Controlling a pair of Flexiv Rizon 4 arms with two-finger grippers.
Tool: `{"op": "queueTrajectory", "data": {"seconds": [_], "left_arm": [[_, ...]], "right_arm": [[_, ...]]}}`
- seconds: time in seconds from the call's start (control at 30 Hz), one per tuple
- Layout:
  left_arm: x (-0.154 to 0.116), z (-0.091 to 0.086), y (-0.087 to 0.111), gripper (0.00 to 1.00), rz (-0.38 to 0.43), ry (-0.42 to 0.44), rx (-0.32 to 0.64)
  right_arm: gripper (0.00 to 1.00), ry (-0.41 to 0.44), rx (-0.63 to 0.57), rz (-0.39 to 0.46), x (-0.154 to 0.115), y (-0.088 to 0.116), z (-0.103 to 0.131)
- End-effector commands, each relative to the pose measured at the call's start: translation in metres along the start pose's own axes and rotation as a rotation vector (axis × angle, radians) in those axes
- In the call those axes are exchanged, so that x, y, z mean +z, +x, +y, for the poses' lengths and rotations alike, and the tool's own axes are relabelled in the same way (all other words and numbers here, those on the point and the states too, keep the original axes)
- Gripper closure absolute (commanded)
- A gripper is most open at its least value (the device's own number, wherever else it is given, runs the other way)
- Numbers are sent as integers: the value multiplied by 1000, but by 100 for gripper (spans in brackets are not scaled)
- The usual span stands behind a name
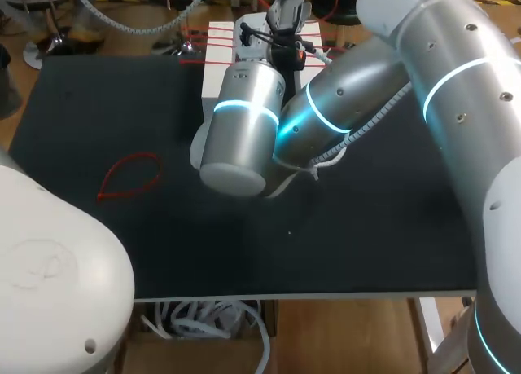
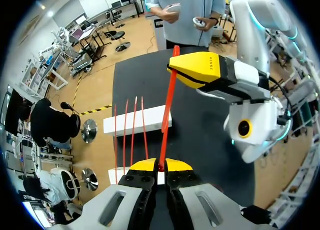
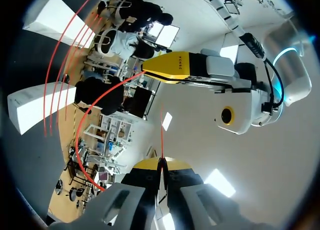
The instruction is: Grab the tape and strap the tape.
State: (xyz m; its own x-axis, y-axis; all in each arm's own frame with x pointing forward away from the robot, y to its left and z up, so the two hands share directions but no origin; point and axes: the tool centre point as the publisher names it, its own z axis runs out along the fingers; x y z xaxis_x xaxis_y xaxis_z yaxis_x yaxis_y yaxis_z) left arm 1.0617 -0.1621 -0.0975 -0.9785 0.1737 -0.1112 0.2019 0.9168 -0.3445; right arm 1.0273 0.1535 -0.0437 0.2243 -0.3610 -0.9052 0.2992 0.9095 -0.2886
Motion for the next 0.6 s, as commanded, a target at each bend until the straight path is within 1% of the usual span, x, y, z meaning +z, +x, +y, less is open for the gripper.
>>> {"op": "queueTrajectory", "data": {"seconds": [0.03,0.13,0.37,0.5,0.6], "left_arm": [[0,0,-1,100,2,-2,1],[0,0,-1,100,2,-2,1],[0,0,-1,100,2,-2,1],[0,0,-1,100,2,-2,1],[0,0,-1,100,2,-2,1]], "right_arm": [[100,-5,-3,5,1,-3,-2],[100,-5,-3,5,1,-3,-2],[100,-72,-94,33,0,-8,9],[100,-97,-109,45,0,-8,10],[100,-99,-105,54,2,-9,14]]}}
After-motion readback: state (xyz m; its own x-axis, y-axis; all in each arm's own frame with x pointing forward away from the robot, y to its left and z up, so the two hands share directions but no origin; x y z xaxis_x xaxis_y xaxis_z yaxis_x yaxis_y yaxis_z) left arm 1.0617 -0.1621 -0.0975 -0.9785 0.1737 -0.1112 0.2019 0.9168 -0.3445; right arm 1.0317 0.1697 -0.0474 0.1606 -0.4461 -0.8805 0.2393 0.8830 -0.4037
